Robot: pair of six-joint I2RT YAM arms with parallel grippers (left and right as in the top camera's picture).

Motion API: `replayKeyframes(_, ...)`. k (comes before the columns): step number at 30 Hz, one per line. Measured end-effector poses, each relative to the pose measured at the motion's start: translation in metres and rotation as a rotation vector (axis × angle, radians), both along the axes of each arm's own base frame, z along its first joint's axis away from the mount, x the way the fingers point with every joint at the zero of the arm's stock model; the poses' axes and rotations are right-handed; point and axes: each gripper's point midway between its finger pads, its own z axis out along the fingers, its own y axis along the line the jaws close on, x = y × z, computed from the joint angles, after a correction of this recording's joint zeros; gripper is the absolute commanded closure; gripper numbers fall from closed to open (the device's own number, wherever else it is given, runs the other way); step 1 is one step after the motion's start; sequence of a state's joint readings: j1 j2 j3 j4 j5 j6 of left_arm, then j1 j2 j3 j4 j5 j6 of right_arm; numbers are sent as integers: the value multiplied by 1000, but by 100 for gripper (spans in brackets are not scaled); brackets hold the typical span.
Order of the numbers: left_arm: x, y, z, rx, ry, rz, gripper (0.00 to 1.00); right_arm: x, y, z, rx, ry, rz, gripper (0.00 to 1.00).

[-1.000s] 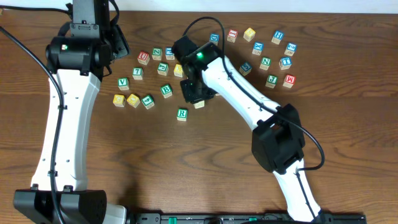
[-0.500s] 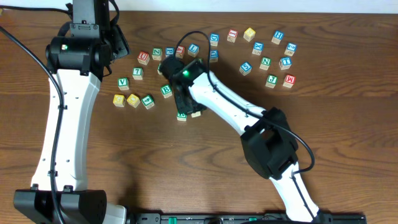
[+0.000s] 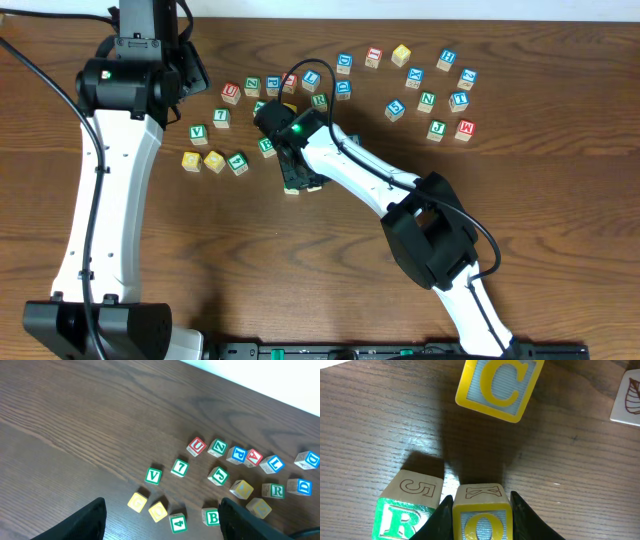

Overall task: Spell out ROBOT
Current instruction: 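Carry the yellow O block down beside the R block, then lower the O block right of R and open the right gripper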

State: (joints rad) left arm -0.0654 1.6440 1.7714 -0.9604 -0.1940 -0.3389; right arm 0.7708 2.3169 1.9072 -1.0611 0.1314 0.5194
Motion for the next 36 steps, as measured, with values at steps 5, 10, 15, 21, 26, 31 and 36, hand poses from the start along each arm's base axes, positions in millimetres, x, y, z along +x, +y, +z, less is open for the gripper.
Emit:
replayKeyframes(5,0,0,-1,0,1,0,29,0,0,0,1,0,-6,62)
replayKeyframes(10,1,0,0,0,-2,0,29,-1,0,0,0,2,-6,63)
replayKeyframes(15,4,0,2,-1,-18,0,29,-1,0,0,-1,2,-7,69)
replayKeyframes(21,4,0,2,-2,-19,0,29,-1,-1,0,-2,4,-8,70)
replayKeyframes(26,4,0,3,-1,-20,0,29,0,-2,1,-1,3,-10,66)
replayKeyframes(31,4,0,3,-1,-20,0,29,1,-5,13,9,-5,-16,64)
replayKeyframes(36,4,0,3,-1,-20,0,29,2,-13,25,8,-9,-31,67)
